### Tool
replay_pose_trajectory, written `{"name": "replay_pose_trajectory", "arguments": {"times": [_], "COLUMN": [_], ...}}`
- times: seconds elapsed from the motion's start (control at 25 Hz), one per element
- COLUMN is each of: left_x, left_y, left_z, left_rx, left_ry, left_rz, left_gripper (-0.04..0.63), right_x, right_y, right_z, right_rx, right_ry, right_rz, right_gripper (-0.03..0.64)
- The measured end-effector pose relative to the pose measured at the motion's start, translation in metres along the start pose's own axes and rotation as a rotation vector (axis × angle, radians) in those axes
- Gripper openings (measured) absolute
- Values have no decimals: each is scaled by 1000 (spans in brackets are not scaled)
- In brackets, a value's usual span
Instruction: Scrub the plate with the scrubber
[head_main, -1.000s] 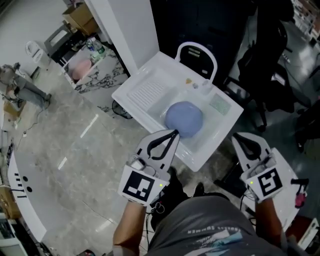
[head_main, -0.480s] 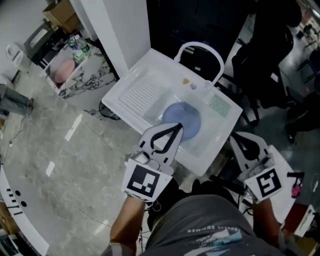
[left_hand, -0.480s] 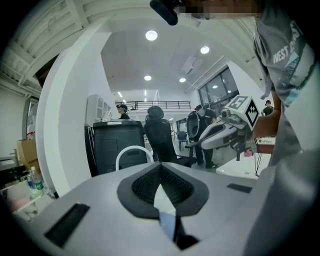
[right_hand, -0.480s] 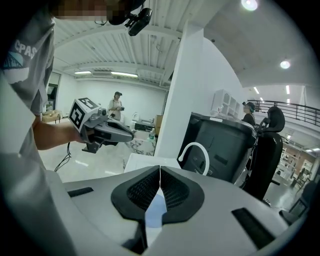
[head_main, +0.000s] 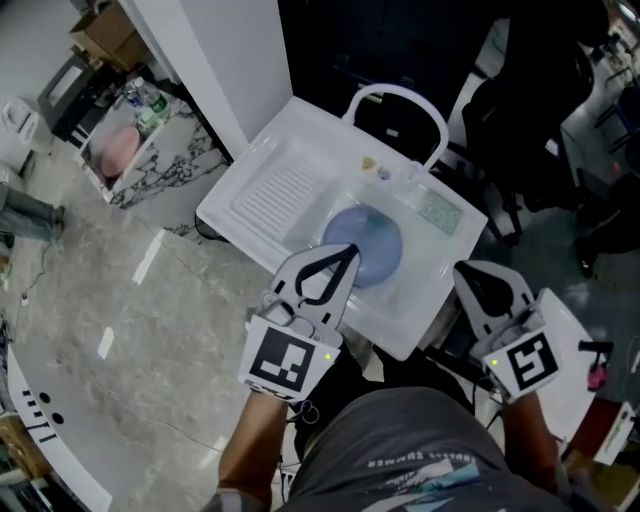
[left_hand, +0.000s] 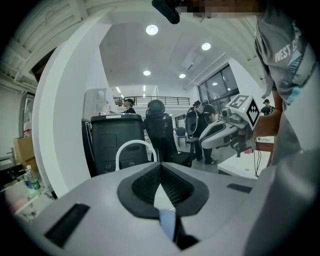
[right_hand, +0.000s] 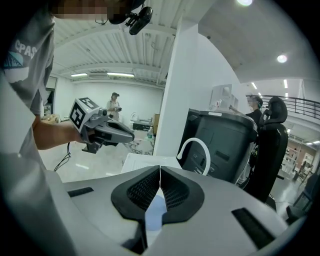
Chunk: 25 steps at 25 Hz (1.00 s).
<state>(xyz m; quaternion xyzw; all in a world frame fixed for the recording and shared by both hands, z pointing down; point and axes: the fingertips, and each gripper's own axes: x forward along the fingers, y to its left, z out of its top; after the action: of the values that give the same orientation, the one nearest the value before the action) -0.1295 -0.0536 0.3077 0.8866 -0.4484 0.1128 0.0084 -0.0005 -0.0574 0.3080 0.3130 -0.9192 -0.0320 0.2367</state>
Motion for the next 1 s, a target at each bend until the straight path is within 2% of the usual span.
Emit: {"name": "replay_pose_trajectory", "arguments": {"times": [0.2,0.4,0.6,0.8,0.92,1.0], "left_x": [24,61,99,119,129,134], "left_y": [7,21,42,59,70,76], "left_z": [-17,-58,-139,-231,-279,-303], "left_rx": [-17,-77,-148,-320,-380,-403], "left_ry": [68,195,342,482,565,614], "left_rz": [1,4,30,79,113,128], "left_gripper": [2,3,3,9,79,92], "right_x": [16,29,42,56,64,70], "right_y": [-23,-61,-92,-108,-116,-120], "right_z": [-13,-31,-58,-88,-103,-112], "right_rx": [25,73,96,130,138,143], "right_ry": [-9,-2,18,60,78,90], "right_rz": [14,-5,-22,-20,-14,-9], "right_gripper": [31,31,31,31,31,31]}}
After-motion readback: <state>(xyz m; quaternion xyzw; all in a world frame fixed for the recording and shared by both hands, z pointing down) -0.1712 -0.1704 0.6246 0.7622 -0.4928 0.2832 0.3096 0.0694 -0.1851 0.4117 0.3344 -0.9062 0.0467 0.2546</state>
